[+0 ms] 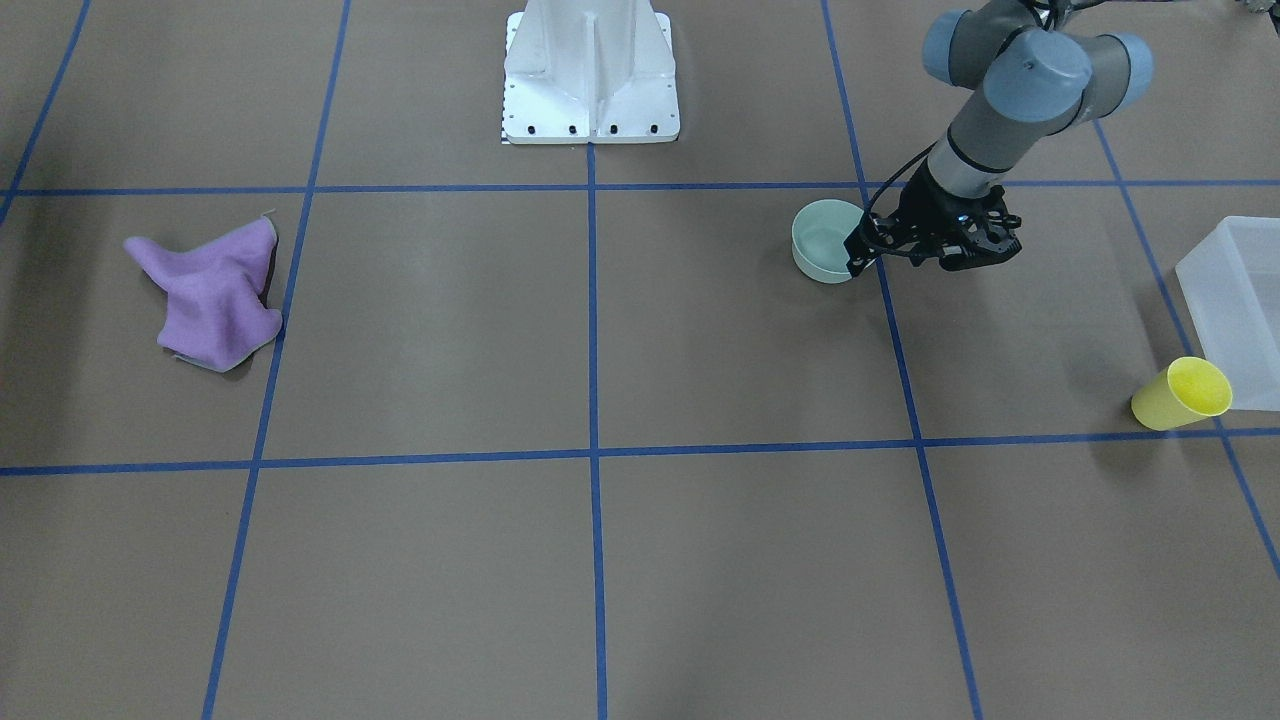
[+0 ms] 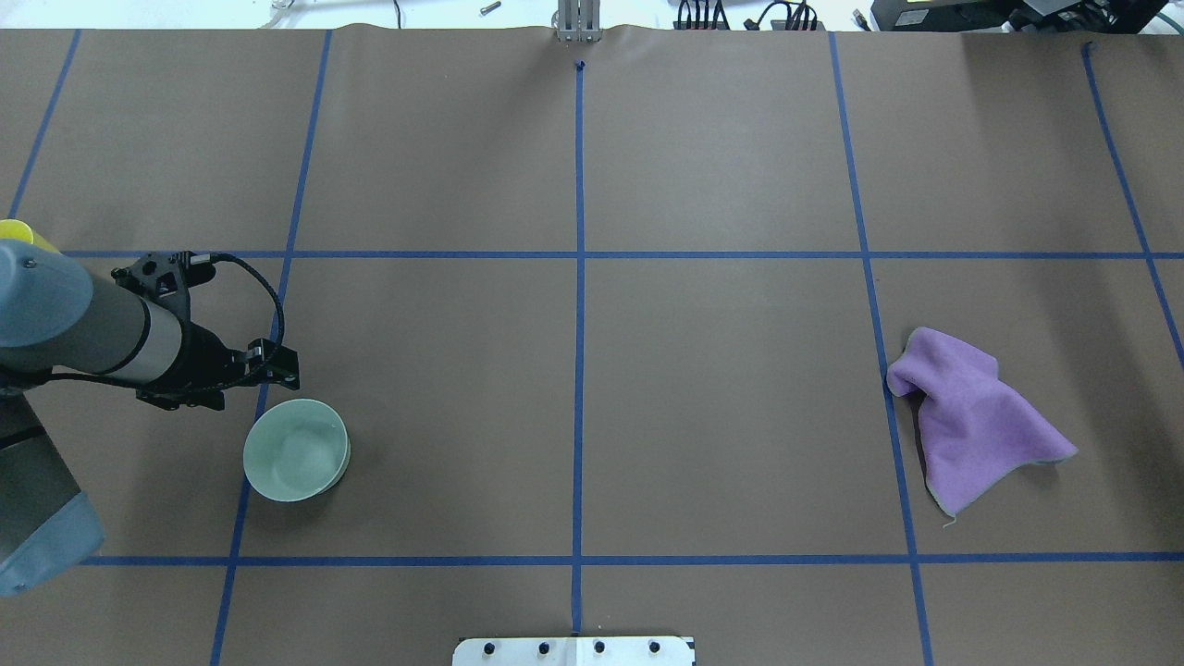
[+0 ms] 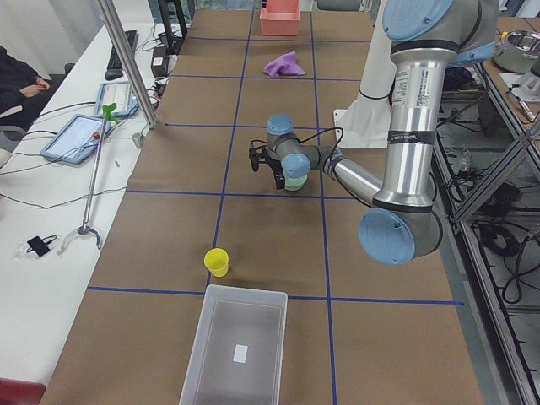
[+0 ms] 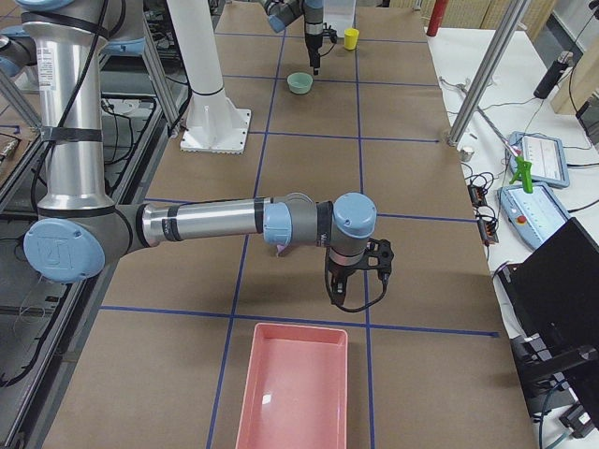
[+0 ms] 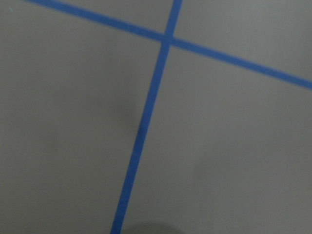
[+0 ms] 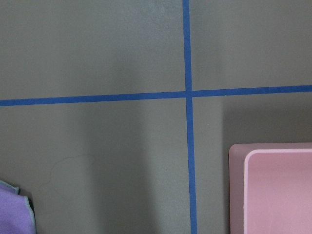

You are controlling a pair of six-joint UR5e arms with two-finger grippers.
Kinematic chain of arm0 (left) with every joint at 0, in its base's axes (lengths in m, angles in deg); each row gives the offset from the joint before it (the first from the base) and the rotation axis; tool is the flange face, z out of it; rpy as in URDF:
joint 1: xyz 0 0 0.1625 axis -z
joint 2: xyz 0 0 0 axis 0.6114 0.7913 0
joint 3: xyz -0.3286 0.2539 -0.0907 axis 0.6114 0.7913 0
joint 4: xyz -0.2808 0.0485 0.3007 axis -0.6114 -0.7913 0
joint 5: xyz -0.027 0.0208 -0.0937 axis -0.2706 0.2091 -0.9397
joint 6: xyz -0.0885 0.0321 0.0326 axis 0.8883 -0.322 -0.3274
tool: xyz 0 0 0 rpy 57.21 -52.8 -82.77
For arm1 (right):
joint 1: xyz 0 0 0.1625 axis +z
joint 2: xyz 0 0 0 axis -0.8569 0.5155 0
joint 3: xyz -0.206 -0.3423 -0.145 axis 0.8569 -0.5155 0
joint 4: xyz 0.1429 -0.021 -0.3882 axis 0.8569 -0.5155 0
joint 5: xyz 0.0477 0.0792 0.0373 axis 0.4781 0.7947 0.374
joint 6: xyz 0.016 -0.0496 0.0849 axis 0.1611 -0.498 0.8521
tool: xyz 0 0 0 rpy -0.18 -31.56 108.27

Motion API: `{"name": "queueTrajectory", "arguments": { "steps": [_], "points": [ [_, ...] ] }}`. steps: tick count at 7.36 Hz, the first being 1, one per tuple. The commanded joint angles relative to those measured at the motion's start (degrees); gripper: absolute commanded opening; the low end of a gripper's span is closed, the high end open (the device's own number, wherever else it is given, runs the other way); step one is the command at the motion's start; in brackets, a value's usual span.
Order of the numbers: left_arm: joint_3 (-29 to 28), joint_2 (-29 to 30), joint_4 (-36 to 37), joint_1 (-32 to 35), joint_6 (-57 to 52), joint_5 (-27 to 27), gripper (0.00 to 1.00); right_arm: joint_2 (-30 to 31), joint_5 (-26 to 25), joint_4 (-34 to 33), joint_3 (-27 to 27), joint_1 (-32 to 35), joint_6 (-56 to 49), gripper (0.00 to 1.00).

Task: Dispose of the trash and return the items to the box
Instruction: 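Reach the left gripper to the pale green bowl and grasp its rim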

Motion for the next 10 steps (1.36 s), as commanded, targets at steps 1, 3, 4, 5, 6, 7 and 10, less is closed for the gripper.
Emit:
{"name": "queueTrajectory", "arguments": {
  "steps": [1, 3, 4, 5, 6, 7, 10],
  "points": [
    [0.19, -0.91, -0.08, -2.6, 0.07, 0.25, 0.98, -0.36, 0.27, 0.02, 0.15, -1.26, 2.15, 1.0],
    [-0.07, -1.27, -0.08, -3.39, -0.02, 0.25, 0.96, -0.37, 0.36, 0.02, 0.94, -1.8, 2.96, 1.0],
    [0.01, -1.88, -0.52, -3.57, -0.11, 0.25, 0.74, -0.37, 0.36, 0.02, 1.2, -2.06, 3.22, 1.0],
    [0.1, -2.15, -0.87, -3.57, -0.02, 0.25, 0.33, -0.37, 0.36, -0.07, 1.29, -2.23, 3.23, 1.0],
    [-0.07, -2.06, -0.87, -3.83, 0.07, 0.25, 0.07, -0.37, 0.36, -0.07, 1.29, -2.32, 3.23, 1.0],
    [0.01, -2.06, -0.96, -3.83, 0.15, 0.25, 0.0, -0.28, 0.62, -0.16, 1.64, -2.32, 3.23, 1.0],
    [4.37, -1.97, -1.4, -3.57, 4.17, -0.63, 0.0, -0.36, 2.02, -0.07, 2.6, -3.72, 3.23, 1.0]
  ]
}}
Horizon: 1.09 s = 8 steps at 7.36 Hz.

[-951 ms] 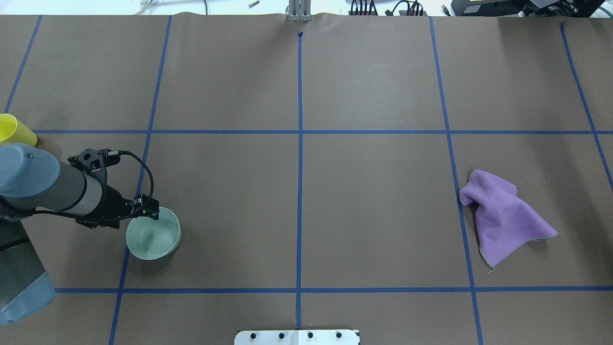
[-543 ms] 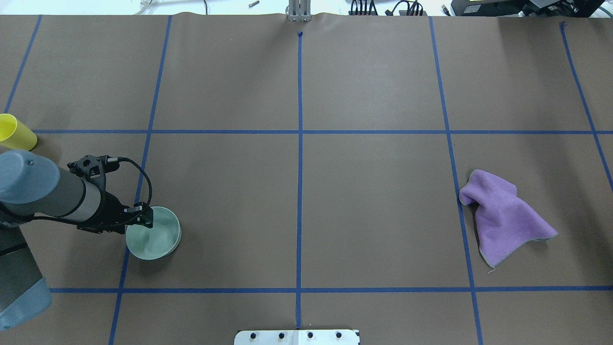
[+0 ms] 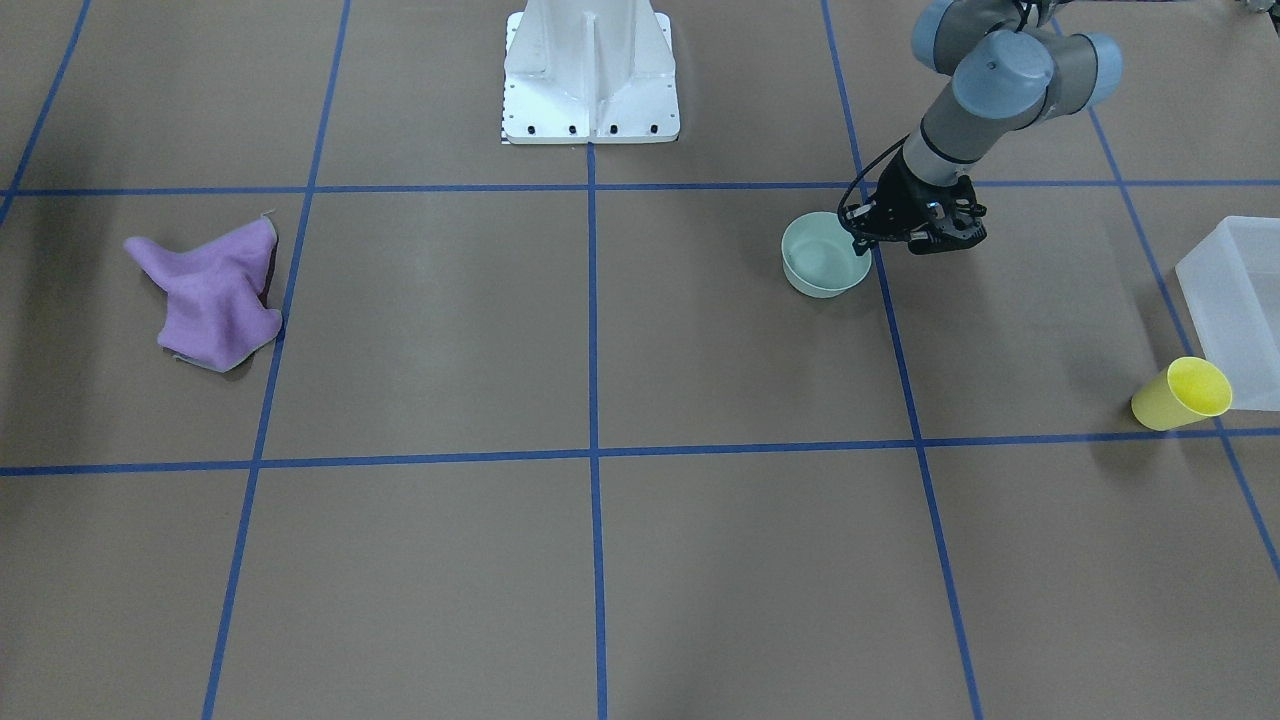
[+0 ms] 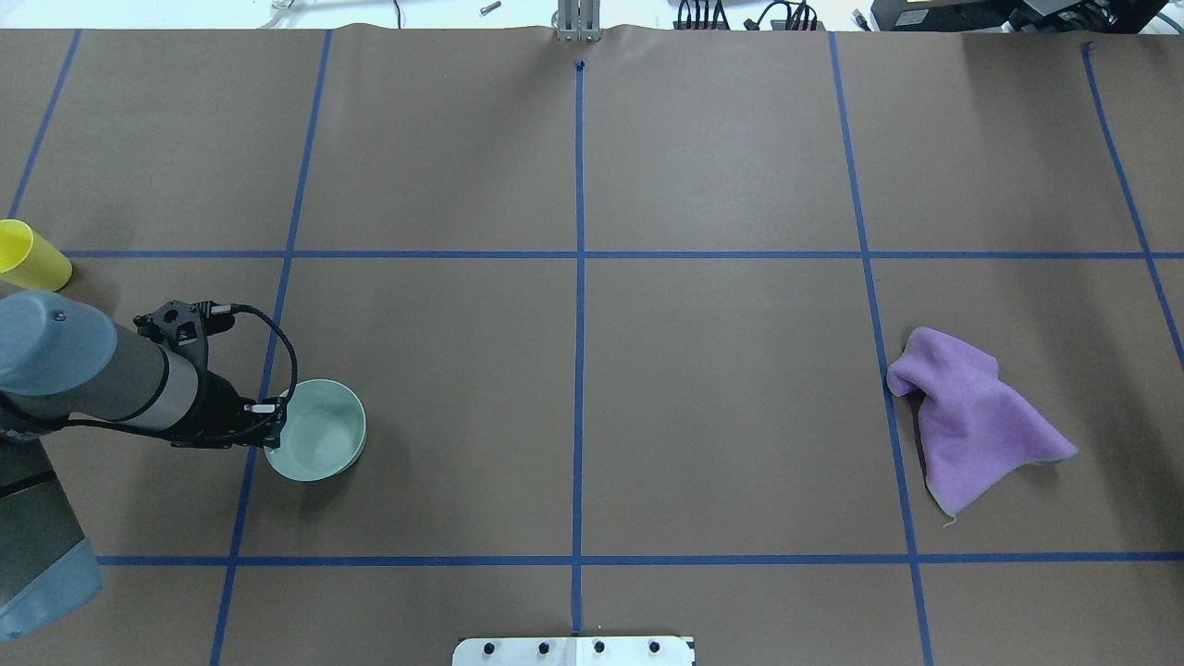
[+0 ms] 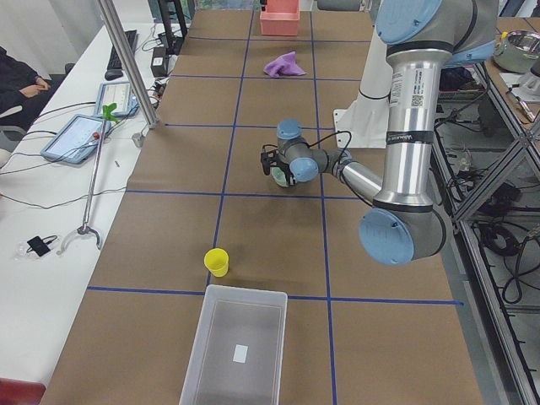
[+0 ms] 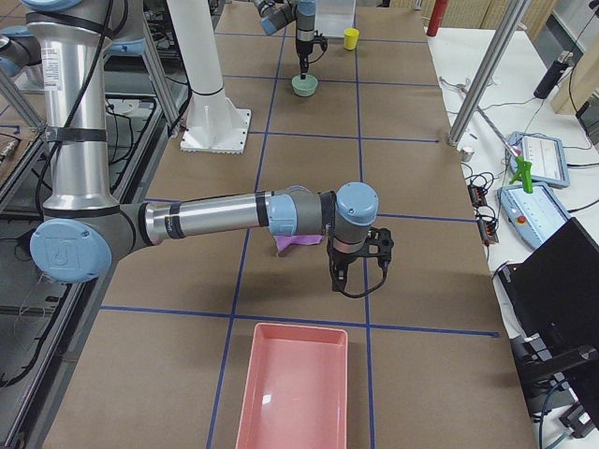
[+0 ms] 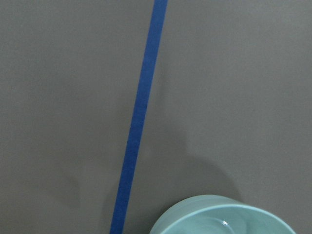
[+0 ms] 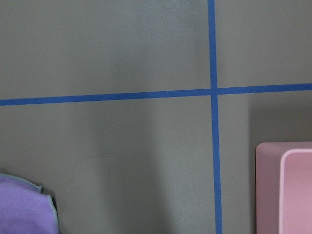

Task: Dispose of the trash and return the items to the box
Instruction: 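Reach the left gripper to the pale green bowl and grasp its rim, then lift the bowl with the left gripper while the right gripper grasps the lavender cloth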

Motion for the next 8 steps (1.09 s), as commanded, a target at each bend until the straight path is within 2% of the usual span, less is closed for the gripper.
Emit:
{"name": "queueTrajectory", "arguments": {
  "steps": [1, 3, 4, 7, 8],
  "points": [
    [5.73, -0.7, 0.11, 1.25, 2.79, -3.85, 0.0, -0.07, 0.53, 0.01, 2.39, -3.02, 0.61, 1.0],
    [6.29, -0.62, 0.38, 10.79, 2.63, -12.46, 0.0, -0.15, -0.35, 0.27, 6.78, -11.34, 5.08, 1.0],
    [5.76, -0.61, 0.38, 16.85, 1.58, -15.9, 0.0, -1.11, -2.44, 1.06, 8.71, -15.56, 7.45, 1.0],
    [1.74, -0.79, 0.99, 33.2, -10.07, -27.75, 0.0, -6.64, -10.87, 5.11, 9.17, -30.94, 18.96, 1.0],
    [0.06, -1.31, 1.0, 37.08, -14.12, -28.67, 0.0, -6.75, -11.5, 5.19, 9.17, -33.51, 18.9, 1.0]
  ]
}}
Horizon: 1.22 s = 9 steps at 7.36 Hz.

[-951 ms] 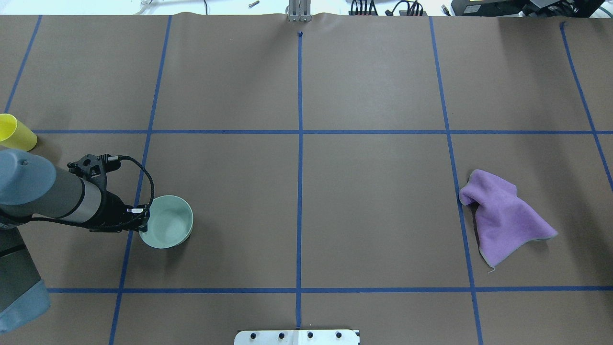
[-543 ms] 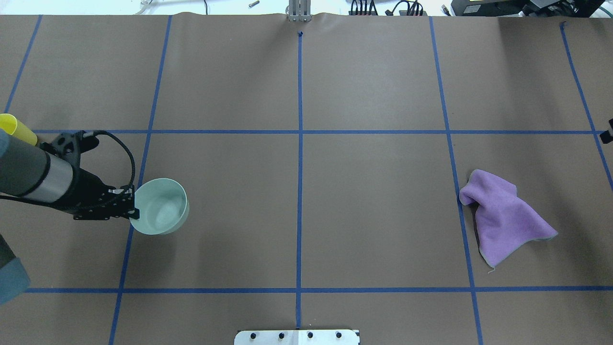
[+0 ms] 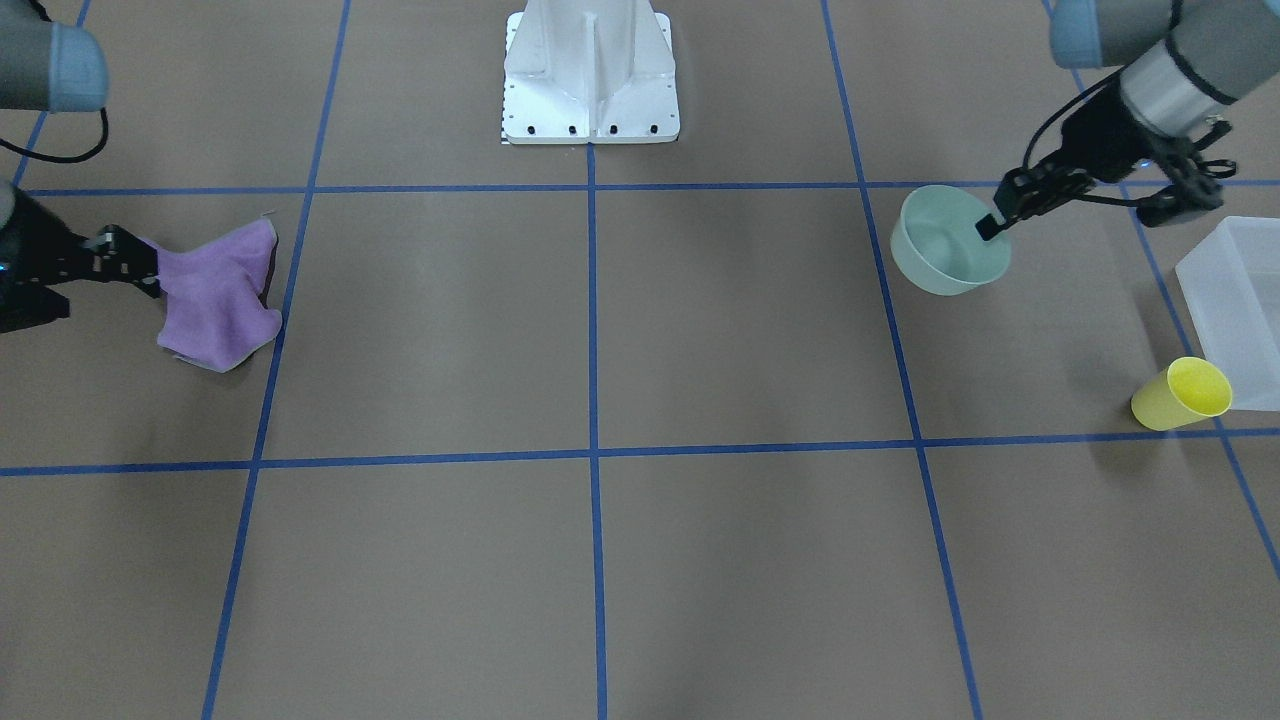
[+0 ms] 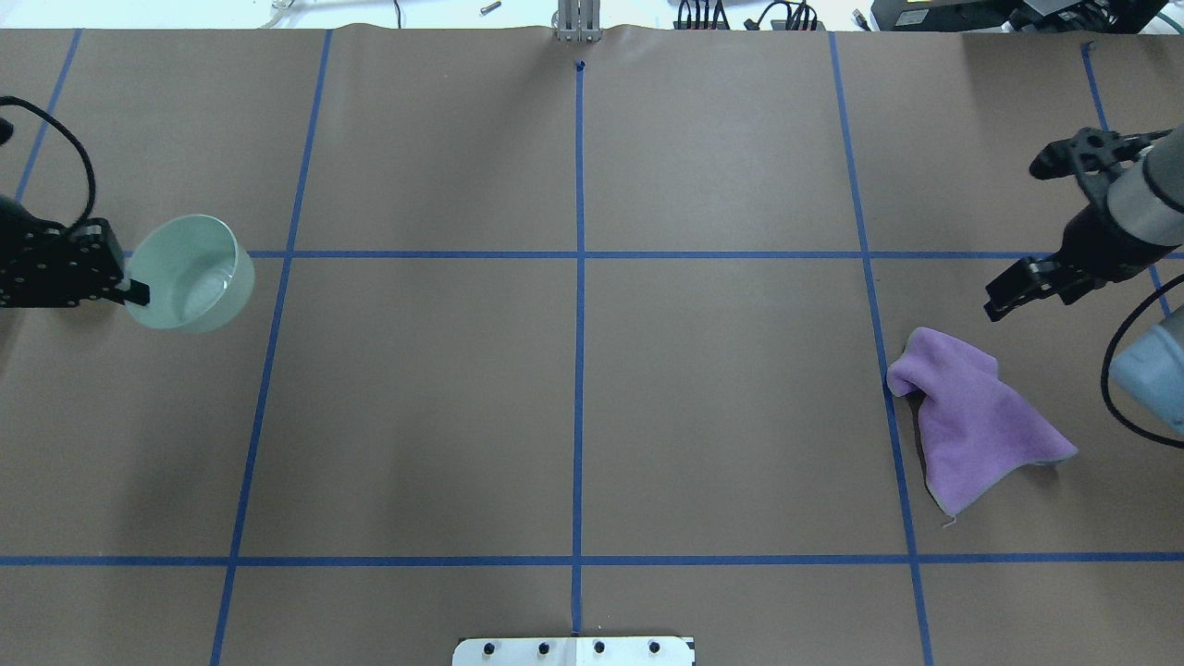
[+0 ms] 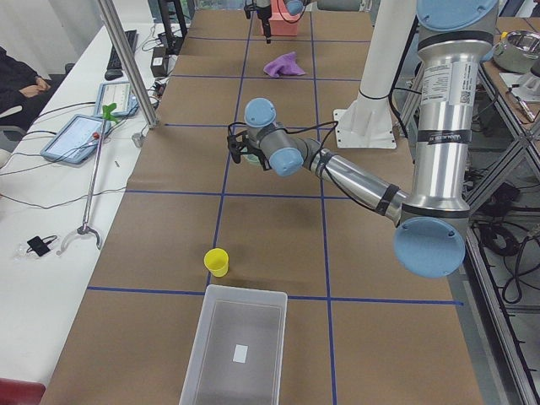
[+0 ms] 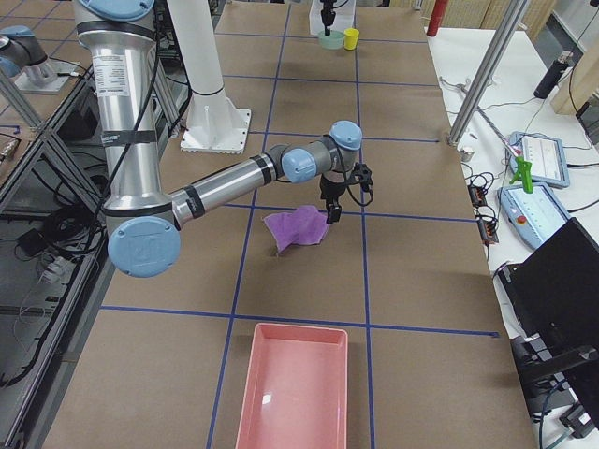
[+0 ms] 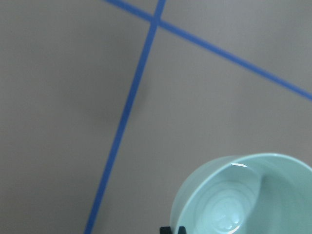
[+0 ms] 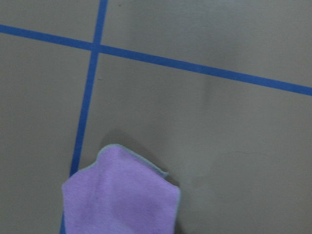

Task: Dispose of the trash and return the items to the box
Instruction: 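Lift the bowl with the left gripper while the right gripper grasps the lavender cloth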

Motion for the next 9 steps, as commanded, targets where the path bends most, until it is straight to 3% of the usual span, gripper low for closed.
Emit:
{"name": "queueTrajectory", "arguments": {
  "steps": [1, 4, 5, 6, 7, 9],
  "points": [
    [-4.31, -1.74, 0.17, 8.46, -11.56, -3.18, 0.0, -1.18, -2.6, 0.34, -0.41, -6.59, 1.67, 1.0],
    [-8.63, -3.16, 4.71, 17.5, -27.73, -5.63, 0.0, -0.92, -2.87, 0.26, -3.57, -9.15, 1.5, 0.97],
    [-9.16, -2.98, 10.31, 20.49, -35.54, -5.64, 0.0, -0.83, -2.96, 0.08, -3.58, -9.59, 1.59, 0.18],
    [-10.47, -2.89, 16.55, 24.79, -44.66, -5.46, 0.0, -0.83, -2.87, 0.17, -3.58, -9.68, 1.15, 0.0],
    [-13.27, -2.54, 20.26, 27.61, -53.11, -4.77, 0.0, -1.0, -3.13, -0.01, -3.4, -9.86, 1.58, 0.0],
    [-19.25, -2.01, 20.57, 30.8, -61.08, -1.01, 0.0, -0.92, -3.05, -0.62, -2.88, -8.9, 1.76, 0.0]
  ]
}}
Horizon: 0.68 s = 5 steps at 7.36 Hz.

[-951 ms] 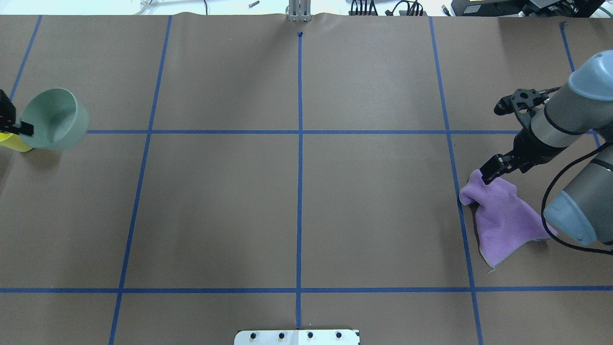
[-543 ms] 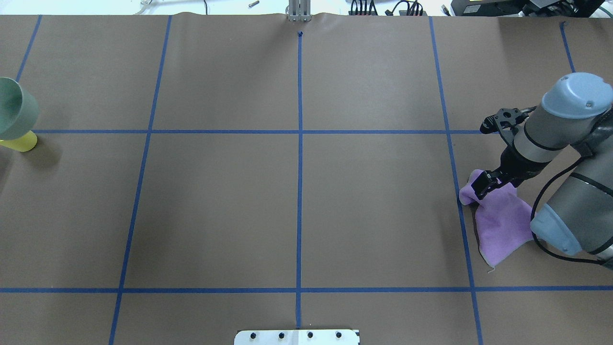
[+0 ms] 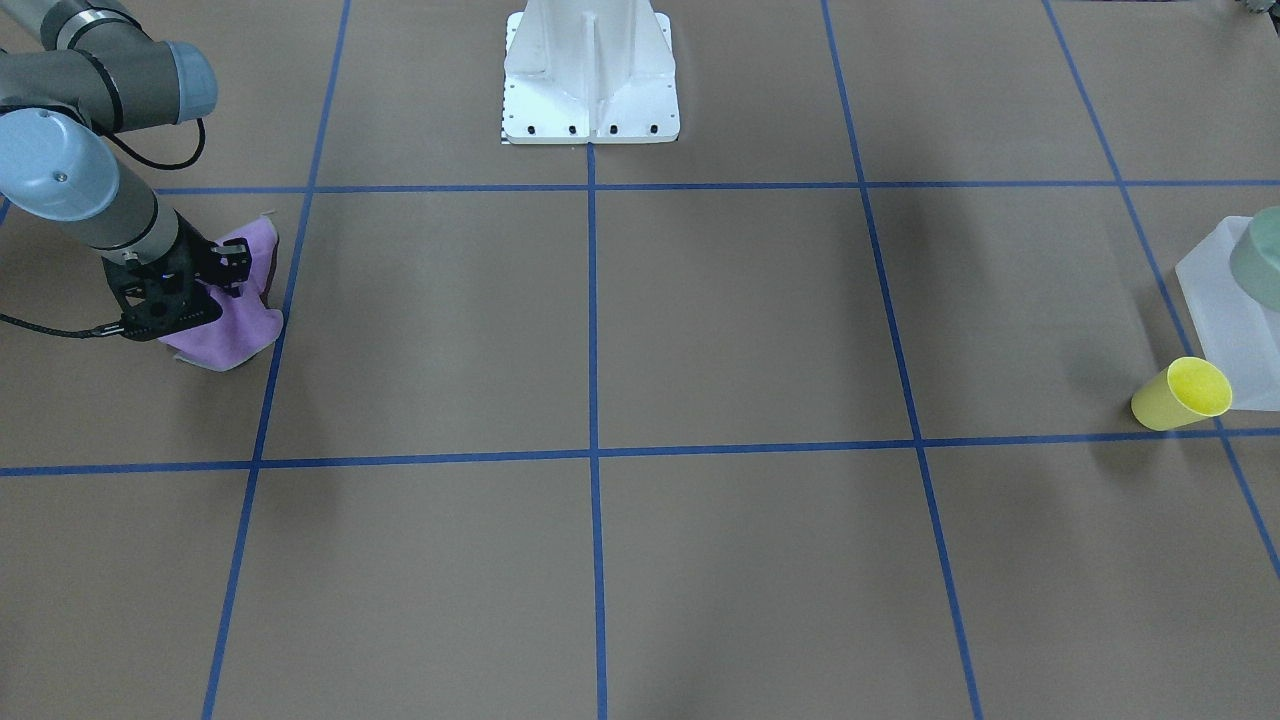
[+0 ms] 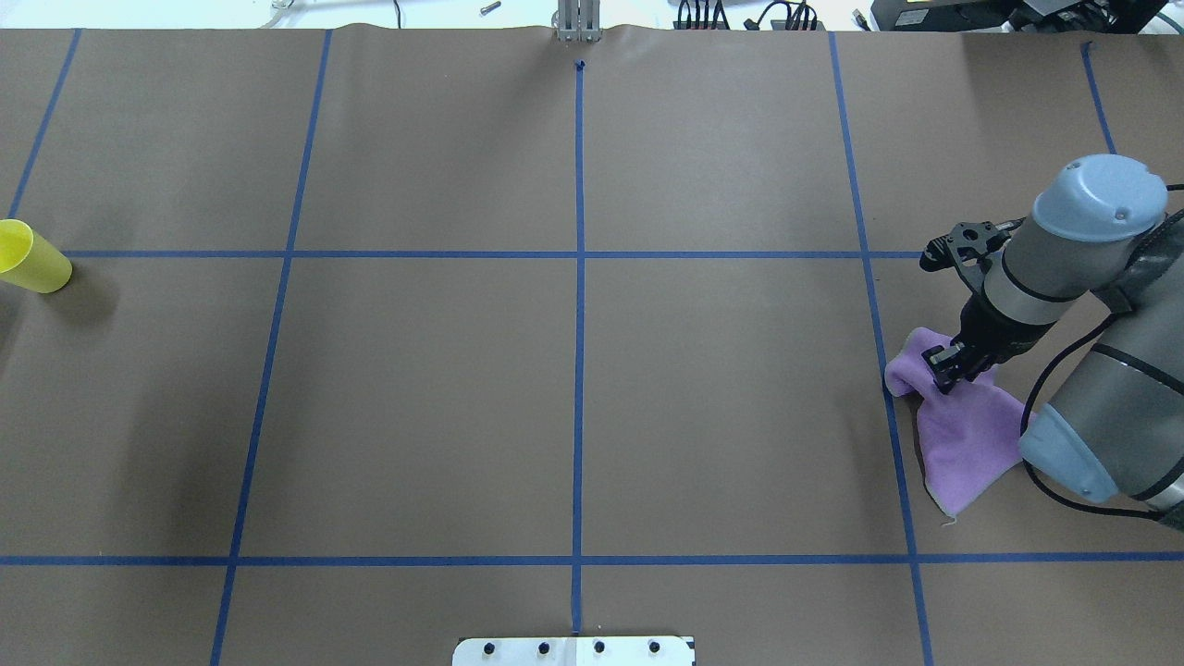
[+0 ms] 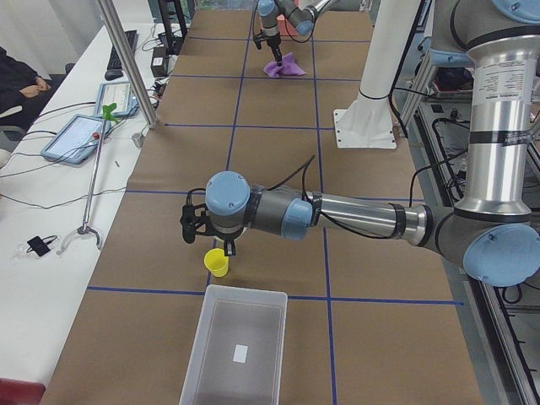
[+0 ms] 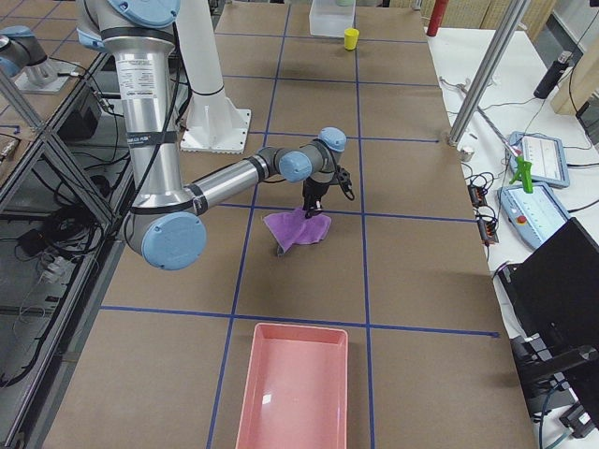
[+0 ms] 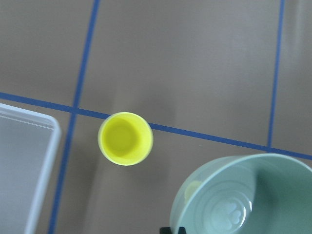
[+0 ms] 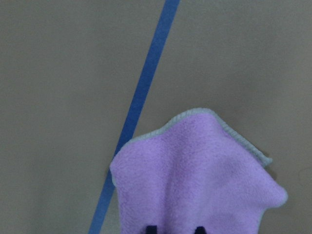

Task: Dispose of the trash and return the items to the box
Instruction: 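Lift the bowl with the left gripper while the right gripper grasps the lavender cloth, then carry the cloth toward the pink bin while the left gripper drops the bowl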

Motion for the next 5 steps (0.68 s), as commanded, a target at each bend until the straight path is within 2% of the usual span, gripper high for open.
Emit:
{"name": "queueTrajectory", "arguments": {
  "steps": [1, 3, 4, 5],
  "points": [
    [-6.35, 0.26, 0.52, 3.27, -7.91, 4.54, 0.0, -0.32, 0.47, -4.25, 1.98, 3.77, 0.55, 0.0],
    [-14.78, 2.62, 0.17, 6.34, -12.67, 5.53, 0.0, -0.58, 0.91, -16.11, 11.44, 8.79, -0.23, 0.0],
    [-17.43, 2.9, -1.57, 6.71, -13.81, 7.7, 0.0, -1.89, 1.26, -20.07, 14.1, 11.77, -0.41, 0.0],
    [-20.15, 2.29, -5.33, 6.71, -13.83, 10.16, 0.0, -2.08, 4.66, -23.07, 16.99, 17.37, -0.85, 0.0]
  ]
}}
